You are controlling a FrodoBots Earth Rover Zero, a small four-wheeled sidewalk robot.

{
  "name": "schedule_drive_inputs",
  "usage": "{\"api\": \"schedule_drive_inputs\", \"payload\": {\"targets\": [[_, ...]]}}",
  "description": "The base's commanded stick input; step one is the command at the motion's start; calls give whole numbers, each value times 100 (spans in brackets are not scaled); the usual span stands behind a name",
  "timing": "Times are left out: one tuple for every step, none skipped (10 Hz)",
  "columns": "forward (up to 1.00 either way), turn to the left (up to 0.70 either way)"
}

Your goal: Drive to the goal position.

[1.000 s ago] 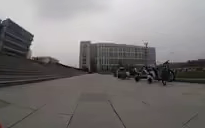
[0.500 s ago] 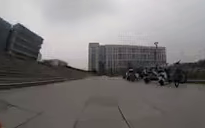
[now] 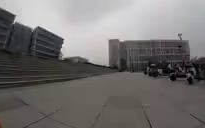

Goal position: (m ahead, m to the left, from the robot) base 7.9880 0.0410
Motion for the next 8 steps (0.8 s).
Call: {"api": "schedule_drive_inputs", "payload": {"targets": [[70, 7], [70, 1], [70, 0], [70, 0], [70, 0], [70, 0], [70, 0], [70, 0]]}}
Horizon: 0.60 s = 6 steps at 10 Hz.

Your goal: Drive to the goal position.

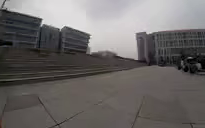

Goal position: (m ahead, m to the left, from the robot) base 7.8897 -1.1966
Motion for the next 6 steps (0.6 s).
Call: {"api": "schedule_drive_inputs", "payload": {"targets": [[70, 0], [70, 0], [70, 0], [70, 0], [70, 0], [70, 0]]}}
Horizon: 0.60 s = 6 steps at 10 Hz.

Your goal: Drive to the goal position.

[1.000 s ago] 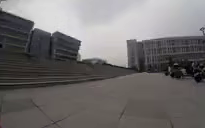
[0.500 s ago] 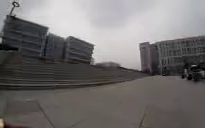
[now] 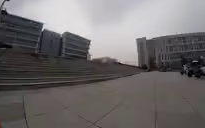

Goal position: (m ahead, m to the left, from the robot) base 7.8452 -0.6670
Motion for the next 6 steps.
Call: {"api": "schedule_drive_inputs", "payload": {"targets": [[70, 0], [70, 0], [70, 0], [70, 0], [70, 0], [70, 0]]}}
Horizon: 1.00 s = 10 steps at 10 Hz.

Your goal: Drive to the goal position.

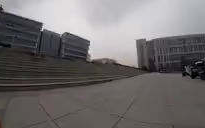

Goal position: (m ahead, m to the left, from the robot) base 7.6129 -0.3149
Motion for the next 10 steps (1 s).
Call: {"api": "schedule_drive_inputs", "payload": {"targets": [[70, 0], [70, 0], [70, 0], [70, 0], [70, 0], [70, 0], [70, 0], [70, 0], [70, -2], [70, -6]]}}
